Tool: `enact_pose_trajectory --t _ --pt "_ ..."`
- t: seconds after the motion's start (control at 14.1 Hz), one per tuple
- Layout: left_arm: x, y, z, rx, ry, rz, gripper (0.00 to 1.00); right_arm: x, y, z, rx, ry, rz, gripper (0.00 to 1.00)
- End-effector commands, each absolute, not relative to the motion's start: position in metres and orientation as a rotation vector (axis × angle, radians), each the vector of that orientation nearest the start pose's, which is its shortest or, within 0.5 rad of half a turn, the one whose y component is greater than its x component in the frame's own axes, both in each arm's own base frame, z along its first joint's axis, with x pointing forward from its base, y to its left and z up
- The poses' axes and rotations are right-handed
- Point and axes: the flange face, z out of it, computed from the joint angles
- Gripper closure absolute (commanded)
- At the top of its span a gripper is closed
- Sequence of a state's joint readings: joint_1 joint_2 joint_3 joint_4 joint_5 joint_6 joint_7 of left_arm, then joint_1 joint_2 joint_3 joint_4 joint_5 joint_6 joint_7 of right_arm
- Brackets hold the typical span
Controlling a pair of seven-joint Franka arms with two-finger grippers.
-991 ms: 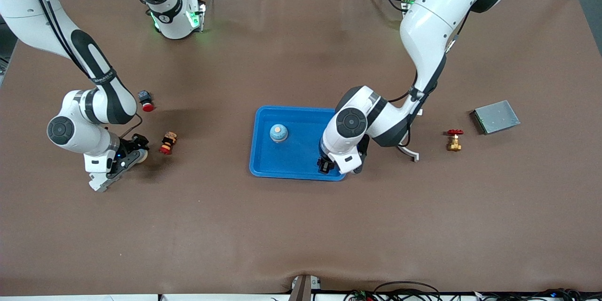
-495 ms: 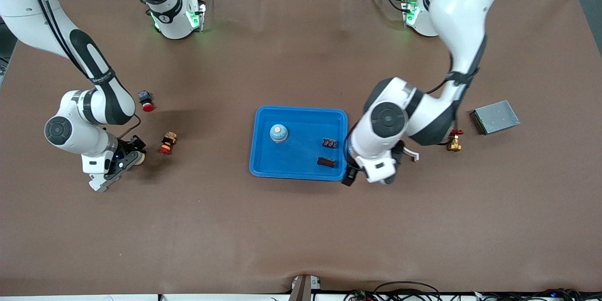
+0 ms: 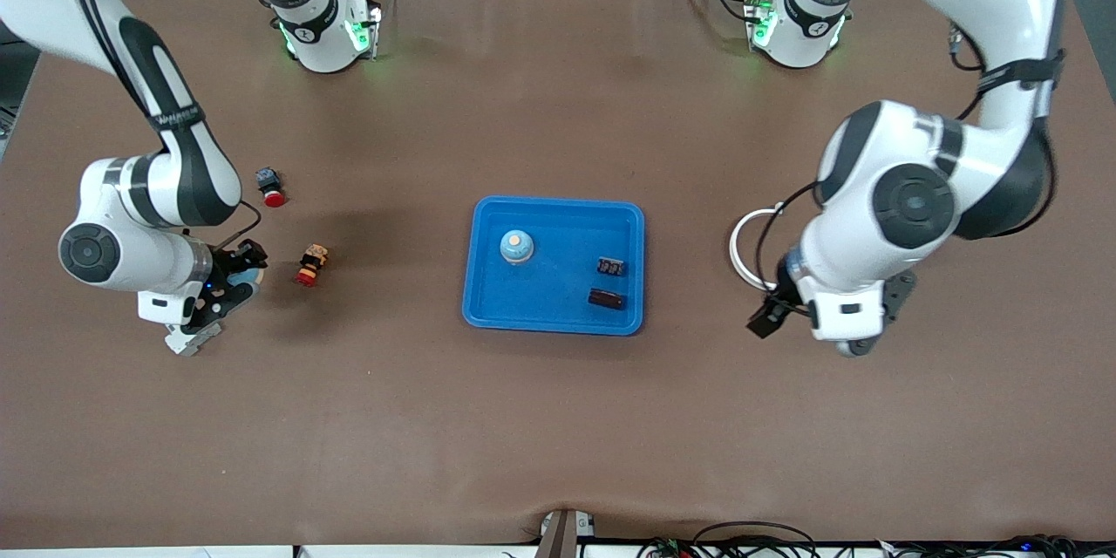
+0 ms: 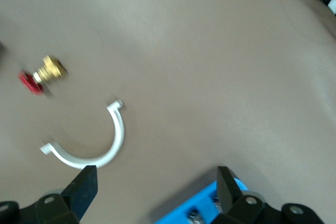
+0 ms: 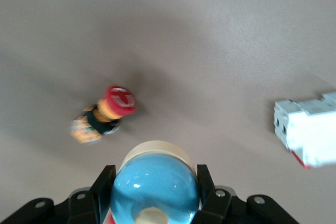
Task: Place electrolytic capacitor and blue bell in tray
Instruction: 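Lift the bell with the right gripper while the left gripper returns to rest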
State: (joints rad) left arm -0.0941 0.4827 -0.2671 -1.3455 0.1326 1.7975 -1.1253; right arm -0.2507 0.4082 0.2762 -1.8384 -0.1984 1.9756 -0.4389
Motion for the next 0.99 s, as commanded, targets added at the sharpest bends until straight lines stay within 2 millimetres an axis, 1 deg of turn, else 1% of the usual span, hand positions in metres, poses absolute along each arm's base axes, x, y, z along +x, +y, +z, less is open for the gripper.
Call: enact_pose_trajectory --t 0.0,0.07,0.21,0.28,0.35,0.42,0.5,0.64,0.71,0.78,0.92 --pt "0.654 -0.160 0.487 -2.964 -0.930 0.026 0.00 0.620 0.040 0.345 -3.036 -0.696 0.427 0.95" --pt "0.648 -0.152 0.495 -2.972 -0.837 0.061 0.00 0.622 0.063 0.355 -3.055 -0.629 0.414 0.95" --pt "0.639 -0.126 0.518 -2.995 -0.690 0.078 0.00 0.626 0.125 0.375 -3.125 -0.471 0.337 0.95" --pt "0.634 -0.115 0.532 -3.008 -0.620 0.078 0.00 0.626 0.152 0.384 -3.148 -0.392 0.295 0.95" --pt "0.632 -0.105 0.541 -3.024 -0.570 0.078 0.00 0.625 0.182 0.383 -3.158 -0.339 0.272 0.95" --pt "0.628 -0.095 0.549 -3.049 -0.526 0.089 0.00 0.624 0.211 0.379 -3.165 -0.273 0.263 0.95" --pt "0.623 -0.080 0.553 -3.073 -0.489 0.112 0.00 0.623 0.235 0.371 -3.173 -0.203 0.263 0.95" --pt "0.611 -0.065 0.567 -3.088 -0.439 0.097 0.00 0.626 0.274 0.349 -3.169 -0.098 0.243 0.95" --pt "0.602 -0.064 0.575 -3.084 -0.415 0.086 0.00 0.631 0.283 0.334 -3.155 -0.050 0.234 0.95" --pt "0.596 -0.064 0.577 -3.082 -0.394 0.085 0.00 0.630 0.298 0.319 -3.138 -0.031 0.221 0.95" --pt "0.592 -0.062 0.584 -3.088 -0.345 0.072 0.00 0.627 0.325 0.299 -3.117 -0.002 0.167 0.95"
